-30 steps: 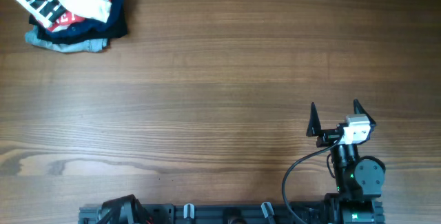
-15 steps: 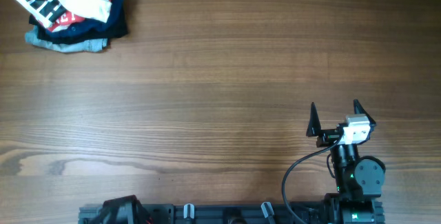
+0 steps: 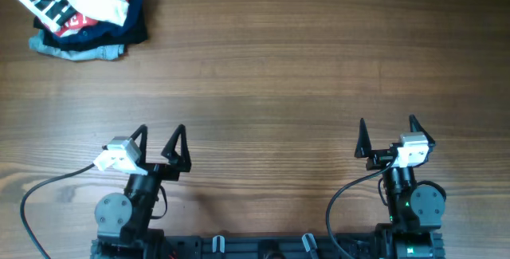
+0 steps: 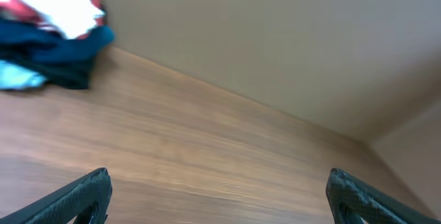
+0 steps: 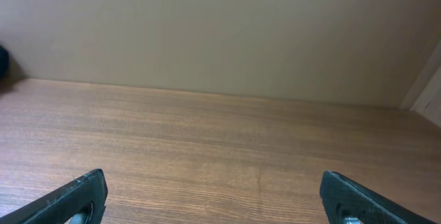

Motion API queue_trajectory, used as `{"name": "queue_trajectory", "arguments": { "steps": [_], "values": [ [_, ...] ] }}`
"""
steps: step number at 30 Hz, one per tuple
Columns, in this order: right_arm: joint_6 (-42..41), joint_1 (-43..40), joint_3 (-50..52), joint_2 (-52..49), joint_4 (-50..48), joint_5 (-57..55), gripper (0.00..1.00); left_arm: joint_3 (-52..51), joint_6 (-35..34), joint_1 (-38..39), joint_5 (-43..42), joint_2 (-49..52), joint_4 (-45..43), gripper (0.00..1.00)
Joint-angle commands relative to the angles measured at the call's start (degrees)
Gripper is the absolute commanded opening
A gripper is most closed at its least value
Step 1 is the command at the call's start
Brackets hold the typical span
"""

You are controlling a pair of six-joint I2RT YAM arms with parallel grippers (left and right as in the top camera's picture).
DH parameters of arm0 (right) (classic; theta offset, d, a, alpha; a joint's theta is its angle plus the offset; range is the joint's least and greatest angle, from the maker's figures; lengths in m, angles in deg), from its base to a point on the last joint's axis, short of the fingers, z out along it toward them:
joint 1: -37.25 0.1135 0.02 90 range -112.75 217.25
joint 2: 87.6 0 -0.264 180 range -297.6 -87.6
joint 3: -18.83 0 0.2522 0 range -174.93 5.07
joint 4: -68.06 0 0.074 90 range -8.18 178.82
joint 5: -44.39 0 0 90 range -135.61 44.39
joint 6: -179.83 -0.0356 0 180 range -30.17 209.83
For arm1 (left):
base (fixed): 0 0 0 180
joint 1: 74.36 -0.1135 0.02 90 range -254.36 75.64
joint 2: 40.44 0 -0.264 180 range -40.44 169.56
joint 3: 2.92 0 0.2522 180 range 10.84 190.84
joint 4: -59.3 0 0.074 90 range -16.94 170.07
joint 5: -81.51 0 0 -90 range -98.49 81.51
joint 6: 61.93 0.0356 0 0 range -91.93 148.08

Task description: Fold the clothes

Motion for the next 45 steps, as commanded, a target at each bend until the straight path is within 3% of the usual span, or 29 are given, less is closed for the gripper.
{"name": "queue_trajectory", "arguments": {
  "steps": [1, 6, 11, 14, 45],
  "values": [
    [0.55, -0.33, 0.07, 0.46, -0.17, 0.9, 1.0, -1.88, 2.71, -2.01, 5.25, -0.85, -2.91, 1.0],
    [0.52, -0.33, 0.07, 0.46, -0.17, 0.9, 0.99, -9.09, 6.08, -2.08, 6.45, -0.85, -15.06, 1.0],
    [0.55, -0.33, 0.07, 0.46, -0.17, 0.9, 1.0, -9.27, 6.32, -2.08, 9.9, -0.85, -14.38, 1.0],
    [0.55, -0.33, 0.07, 0.46, -0.17, 0.9, 1.0, -9.25, 6.25, -2.08, 9.84, -0.85, -8.37, 1.0],
    [0.57, -0.33, 0.07, 0.46, -0.17, 0.9, 1.0, -9.25, 6.25, -2.08, 9.27, -0.76, -8.66, 1.0]
  ]
}}
